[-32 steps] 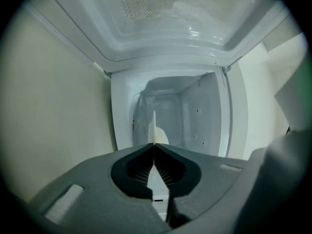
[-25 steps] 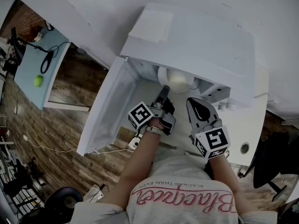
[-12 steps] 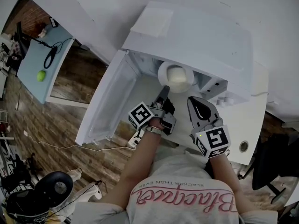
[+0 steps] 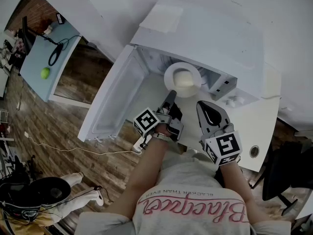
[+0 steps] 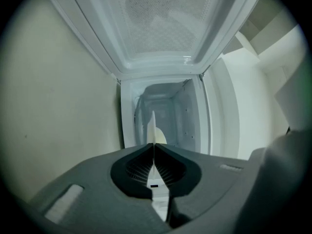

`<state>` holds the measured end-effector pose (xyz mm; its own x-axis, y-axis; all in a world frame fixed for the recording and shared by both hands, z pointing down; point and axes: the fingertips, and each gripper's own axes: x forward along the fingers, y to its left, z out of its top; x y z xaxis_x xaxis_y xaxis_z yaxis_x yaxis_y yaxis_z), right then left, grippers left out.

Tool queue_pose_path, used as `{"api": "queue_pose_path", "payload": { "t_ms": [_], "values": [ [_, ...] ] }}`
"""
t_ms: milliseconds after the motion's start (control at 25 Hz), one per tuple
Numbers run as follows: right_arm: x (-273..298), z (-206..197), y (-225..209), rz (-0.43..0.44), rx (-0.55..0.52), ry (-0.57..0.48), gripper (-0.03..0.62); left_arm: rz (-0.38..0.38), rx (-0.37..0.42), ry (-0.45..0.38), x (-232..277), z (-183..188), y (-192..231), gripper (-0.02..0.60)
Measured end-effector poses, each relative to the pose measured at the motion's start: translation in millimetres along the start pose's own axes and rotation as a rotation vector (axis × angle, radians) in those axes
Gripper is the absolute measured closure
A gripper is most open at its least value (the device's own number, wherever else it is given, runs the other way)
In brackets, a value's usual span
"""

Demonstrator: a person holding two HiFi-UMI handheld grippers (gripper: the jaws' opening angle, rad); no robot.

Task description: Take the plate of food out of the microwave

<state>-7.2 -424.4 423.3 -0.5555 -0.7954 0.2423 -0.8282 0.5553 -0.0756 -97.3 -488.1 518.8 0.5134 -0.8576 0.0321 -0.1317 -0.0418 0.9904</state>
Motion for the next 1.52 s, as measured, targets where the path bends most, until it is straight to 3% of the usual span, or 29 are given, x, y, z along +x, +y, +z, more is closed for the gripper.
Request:
{"api": "queue_pose_path", "payload": {
  "t_ms": [320, 1040, 1520],
  "values": [
    [-17.2, -4.5, 10.3, 0.028, -0.019, 0.001, 0.583, -0.022, -0.022, -0.037, -21.3, -9.4, 0.1, 0.569],
    [-56.2, -12.1, 26.1, 0.091, -0.06, -0.006, 0.583, -0.161, -0.056, -0.13, -59.2, -33.0, -16.5, 0.569],
    [-76.5, -10.1, 21.6, 0.111, -0.065, -0.037, 0.583, -0.173, -0.047, -0.163, -79.5, -42.2, -31.6, 0.569]
  ]
}}
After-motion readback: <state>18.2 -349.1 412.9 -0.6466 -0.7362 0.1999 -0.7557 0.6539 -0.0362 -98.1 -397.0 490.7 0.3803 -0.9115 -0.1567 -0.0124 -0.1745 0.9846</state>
